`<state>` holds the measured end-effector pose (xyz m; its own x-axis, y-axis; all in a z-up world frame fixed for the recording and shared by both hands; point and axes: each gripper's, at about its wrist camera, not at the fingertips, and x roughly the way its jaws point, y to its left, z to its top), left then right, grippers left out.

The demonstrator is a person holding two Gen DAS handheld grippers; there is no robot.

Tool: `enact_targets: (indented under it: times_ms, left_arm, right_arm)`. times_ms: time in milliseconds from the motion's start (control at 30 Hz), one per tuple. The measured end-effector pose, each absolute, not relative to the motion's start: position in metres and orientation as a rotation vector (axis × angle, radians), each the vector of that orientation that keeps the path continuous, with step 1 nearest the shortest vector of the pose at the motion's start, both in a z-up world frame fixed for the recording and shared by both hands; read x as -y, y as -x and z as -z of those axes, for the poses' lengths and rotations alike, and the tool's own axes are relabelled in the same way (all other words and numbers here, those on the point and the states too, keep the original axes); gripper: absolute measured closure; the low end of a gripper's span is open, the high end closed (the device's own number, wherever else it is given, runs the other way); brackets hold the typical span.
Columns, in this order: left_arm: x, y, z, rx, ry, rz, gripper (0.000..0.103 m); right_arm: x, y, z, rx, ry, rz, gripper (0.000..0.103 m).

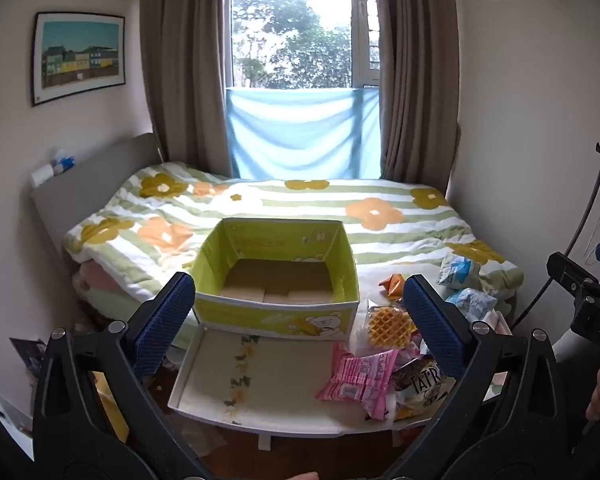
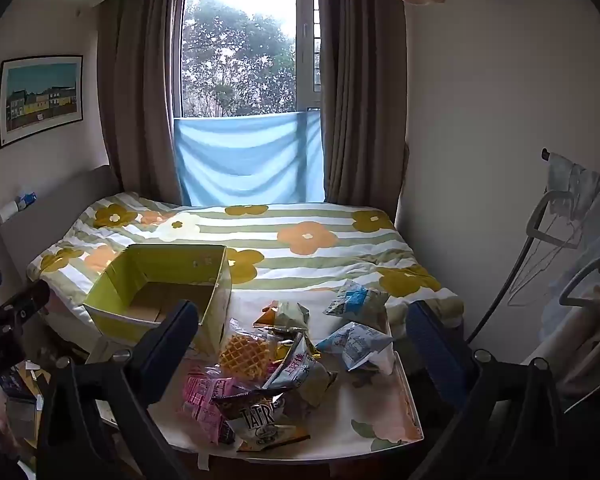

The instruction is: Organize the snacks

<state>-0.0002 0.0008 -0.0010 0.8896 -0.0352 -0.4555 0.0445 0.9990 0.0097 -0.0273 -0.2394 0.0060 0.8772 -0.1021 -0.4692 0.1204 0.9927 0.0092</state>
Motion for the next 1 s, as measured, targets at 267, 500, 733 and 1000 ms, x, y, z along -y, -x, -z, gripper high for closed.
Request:
enact_targets:
  times_ms: [267, 500, 733, 1000]
  left_arm:
    - [0.004, 0.003, 0.001, -0.461, -0.034, 0.01, 0.0]
    - [0.006, 0.001, 0.001, -0.458, -0.04, 0.01, 0.0]
    - [0.005, -0.002, 0.002, -0.469, -0.039, 0.0, 0.0]
    - [0.008, -0.008, 0.003, -0.485, -0.039, -0.017, 0.0]
  right_arm:
    - [0.238, 0.028, -0.006, -0.497, -0.038, 0.124, 0.0]
    - [0.244, 0.024, -0.006, -0.498, -0.053, 0.116, 0.0]
    - [0.241, 0.022, -0.006, -0.505, -0.049, 0.111, 0.0]
    - [0.241, 0.021, -0.004, -0.501, -0.044, 0.099, 0.0]
